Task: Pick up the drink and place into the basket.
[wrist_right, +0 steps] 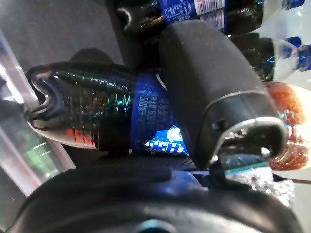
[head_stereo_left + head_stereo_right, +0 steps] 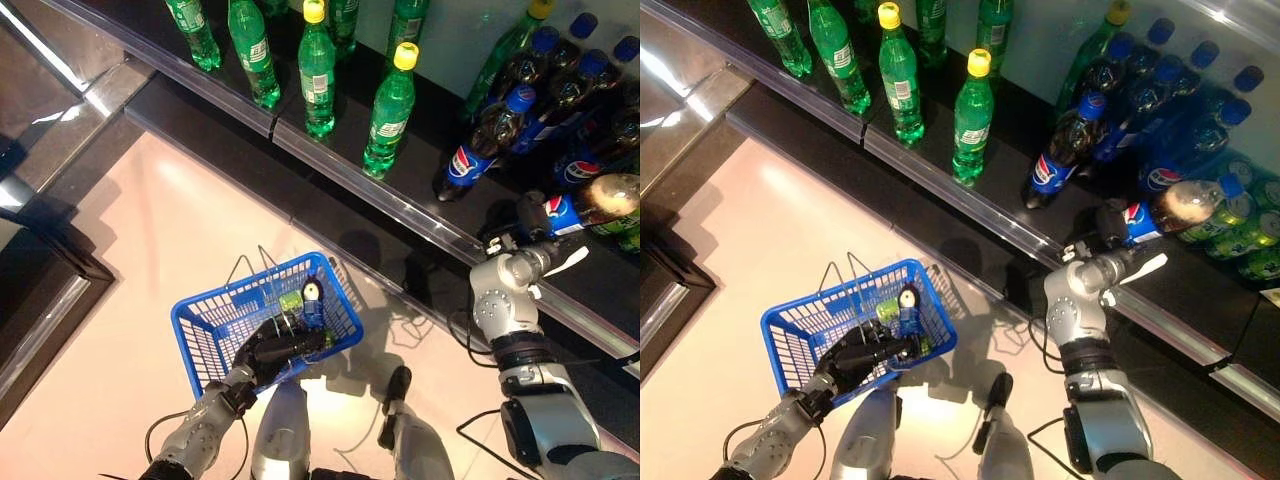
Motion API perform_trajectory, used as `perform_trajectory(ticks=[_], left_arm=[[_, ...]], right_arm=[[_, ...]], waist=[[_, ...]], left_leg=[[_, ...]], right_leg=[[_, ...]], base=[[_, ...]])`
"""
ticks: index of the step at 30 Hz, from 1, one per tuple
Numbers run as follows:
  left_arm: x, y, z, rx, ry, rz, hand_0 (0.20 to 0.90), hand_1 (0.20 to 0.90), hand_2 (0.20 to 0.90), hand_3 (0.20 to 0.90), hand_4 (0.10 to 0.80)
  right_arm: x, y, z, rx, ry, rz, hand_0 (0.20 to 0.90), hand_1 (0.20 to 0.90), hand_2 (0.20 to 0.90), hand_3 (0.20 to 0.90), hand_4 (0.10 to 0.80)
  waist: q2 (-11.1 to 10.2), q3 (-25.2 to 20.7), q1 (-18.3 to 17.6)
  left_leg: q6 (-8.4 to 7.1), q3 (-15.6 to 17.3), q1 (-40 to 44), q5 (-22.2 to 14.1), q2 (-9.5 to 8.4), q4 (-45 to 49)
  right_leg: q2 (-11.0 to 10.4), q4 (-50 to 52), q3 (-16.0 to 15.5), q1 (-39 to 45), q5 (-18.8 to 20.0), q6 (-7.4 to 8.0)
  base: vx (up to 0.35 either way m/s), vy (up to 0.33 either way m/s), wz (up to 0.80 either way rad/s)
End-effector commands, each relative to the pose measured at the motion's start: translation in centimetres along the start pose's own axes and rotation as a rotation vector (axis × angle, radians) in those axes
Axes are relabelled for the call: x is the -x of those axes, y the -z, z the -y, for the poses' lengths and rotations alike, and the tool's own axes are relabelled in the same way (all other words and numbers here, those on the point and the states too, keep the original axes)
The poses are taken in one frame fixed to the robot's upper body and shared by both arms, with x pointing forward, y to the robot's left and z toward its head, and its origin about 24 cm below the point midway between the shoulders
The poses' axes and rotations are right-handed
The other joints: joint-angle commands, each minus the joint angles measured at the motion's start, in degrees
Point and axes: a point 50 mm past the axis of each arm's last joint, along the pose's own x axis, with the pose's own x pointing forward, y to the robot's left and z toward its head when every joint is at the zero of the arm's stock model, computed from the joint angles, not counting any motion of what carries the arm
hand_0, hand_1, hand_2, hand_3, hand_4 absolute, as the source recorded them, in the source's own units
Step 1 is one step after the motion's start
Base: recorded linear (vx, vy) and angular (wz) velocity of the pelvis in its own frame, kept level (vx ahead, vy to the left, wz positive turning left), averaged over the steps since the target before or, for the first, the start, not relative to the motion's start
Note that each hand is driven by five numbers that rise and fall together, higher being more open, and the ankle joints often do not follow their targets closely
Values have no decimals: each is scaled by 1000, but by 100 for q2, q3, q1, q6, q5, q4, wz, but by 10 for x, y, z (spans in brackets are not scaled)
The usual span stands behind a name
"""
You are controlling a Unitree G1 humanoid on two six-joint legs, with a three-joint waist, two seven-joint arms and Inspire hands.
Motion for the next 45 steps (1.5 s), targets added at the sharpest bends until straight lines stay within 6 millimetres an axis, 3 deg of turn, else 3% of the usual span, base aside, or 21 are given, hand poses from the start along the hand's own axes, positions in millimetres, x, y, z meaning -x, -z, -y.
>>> perform_trajectory(ticks=[1,4,8,12,18,26,31,34,38,39,45], left_arm=[[0,-52,65,-48,416,316,300,300,300,200,100],[9,-40,61,-21,382,316,300,300,300,200,100],[16,-30,60,-6,365,312,300,300,300,200,100],[19,-25,61,5,363,319,300,300,300,200,100],[19,-25,67,10,403,319,300,300,300,200,100],[15,-23,88,13,526,281,300,300,300,200,100],[6,-28,106,4,619,260,300,300,300,200,100],[-2,-33,120,-10,690,248,300,300,300,200,100],[-8,-37,130,-22,738,239,300,300,300,200,100],[-12,-40,138,-32,782,231,300,300,300,200,100],[-19,-47,162,-54,902,218,300,300,300,200,100]], right_arm=[[23,-71,-17,-87,-204,415,300,300,300,200,100],[51,-54,-1,-26,-347,423,300,300,300,200,100],[70,-42,21,31,-491,393,300,300,300,200,100],[85,-36,30,46,-614,348,300,300,300,200,100],[109,-22,27,119,-881,246,300,300,300,200,100],[139,28,26,170,-1080,-54,300,300,300,200,100],[151,54,12,194,-1124,-136,300,300,300,200,100],[158,70,-6,225,-1142,-148,300,300,300,200,100],[164,82,-21,264,-1159,-170,300,300,300,200,100],[168,94,-31,297,-1160,-195,300,300,300,200,100],[166,115,-52,381,-1134,-279,300,300,300,200,100]], waist=[[-45,-963,-77],[-70,-1165,-204],[-100,-1340,-324],[-105,-1456,-410],[-103,-1527,-463],[-79,-1340,-365],[-37,-1133,-218],[34,-951,-95],[95,-843,-4],[148,-762,83],[307,-571,311]], left_leg=[[277,-167,98,-286,-95,546],[284,-41,260,-270,-75,500],[275,90,394,-257,-44,502],[253,198,495,-245,0,509],[221,280,513,-245,37,628],[183,205,308,-254,20,966],[174,36,54,-271,-74,1144],[191,-116,-240,-296,-191,1313],[213,-220,-439,-309,-291,1401],[235,-300,-561,-302,-384,1420],[281,-500,-972,-302,-621,1567]], right_leg=[[-301,600,164,307,-377,126],[-315,615,202,387,-400,166],[-324,664,214,435,-426,189],[-316,684,215,481,-436,188],[-331,783,177,483,-456,166],[-368,1032,34,407,-499,93],[-434,1158,-47,275,-498,85],[-507,1331,-98,48,-493,85],[-564,1427,-133,-108,-486,89],[-612,1467,-158,-207,-462,101],[-721,1577,-230,-472,-396,132]], base=[[122,83,-4],[100,62,-5],[77,50,-5],[40,33,-7],[15,22,-5],[-9,3,2],[-77,2,11],[-130,14,19],[-84,21,14],[-73,19,19],[-90,21,22]])
